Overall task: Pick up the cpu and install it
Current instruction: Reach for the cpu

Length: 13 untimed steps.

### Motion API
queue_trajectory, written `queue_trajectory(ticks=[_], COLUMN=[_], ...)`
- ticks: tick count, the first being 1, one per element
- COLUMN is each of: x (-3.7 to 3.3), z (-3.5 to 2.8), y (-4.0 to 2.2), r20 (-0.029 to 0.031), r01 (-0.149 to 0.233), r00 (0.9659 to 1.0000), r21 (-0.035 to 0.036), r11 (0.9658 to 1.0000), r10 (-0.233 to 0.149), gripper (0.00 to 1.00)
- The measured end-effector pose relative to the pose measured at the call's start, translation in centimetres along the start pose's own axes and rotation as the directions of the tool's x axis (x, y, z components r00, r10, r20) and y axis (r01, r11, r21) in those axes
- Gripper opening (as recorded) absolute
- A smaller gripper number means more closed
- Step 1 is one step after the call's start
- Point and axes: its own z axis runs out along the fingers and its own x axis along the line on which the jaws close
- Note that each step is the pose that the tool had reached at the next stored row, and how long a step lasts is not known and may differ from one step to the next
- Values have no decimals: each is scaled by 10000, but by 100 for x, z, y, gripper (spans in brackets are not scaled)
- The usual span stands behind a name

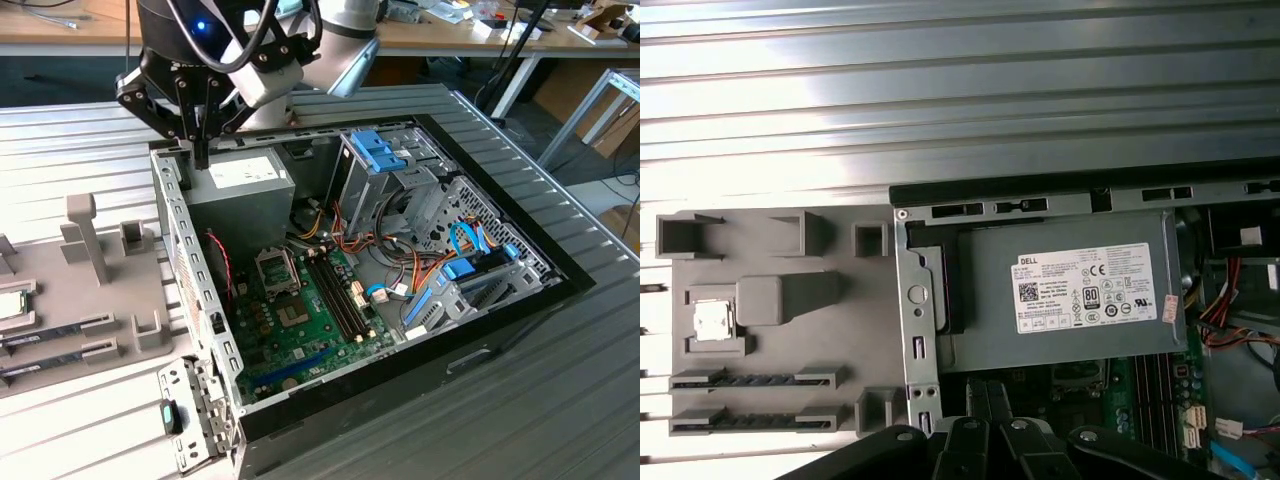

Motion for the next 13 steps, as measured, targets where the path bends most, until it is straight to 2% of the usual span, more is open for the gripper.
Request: queue_trajectory(ticks=[13], x=[97], z=[-3], y=[-7], r20=[0], r01=[0], r00=[10000], r21=[0], r11=[10000], r10=[0], gripper=[11])
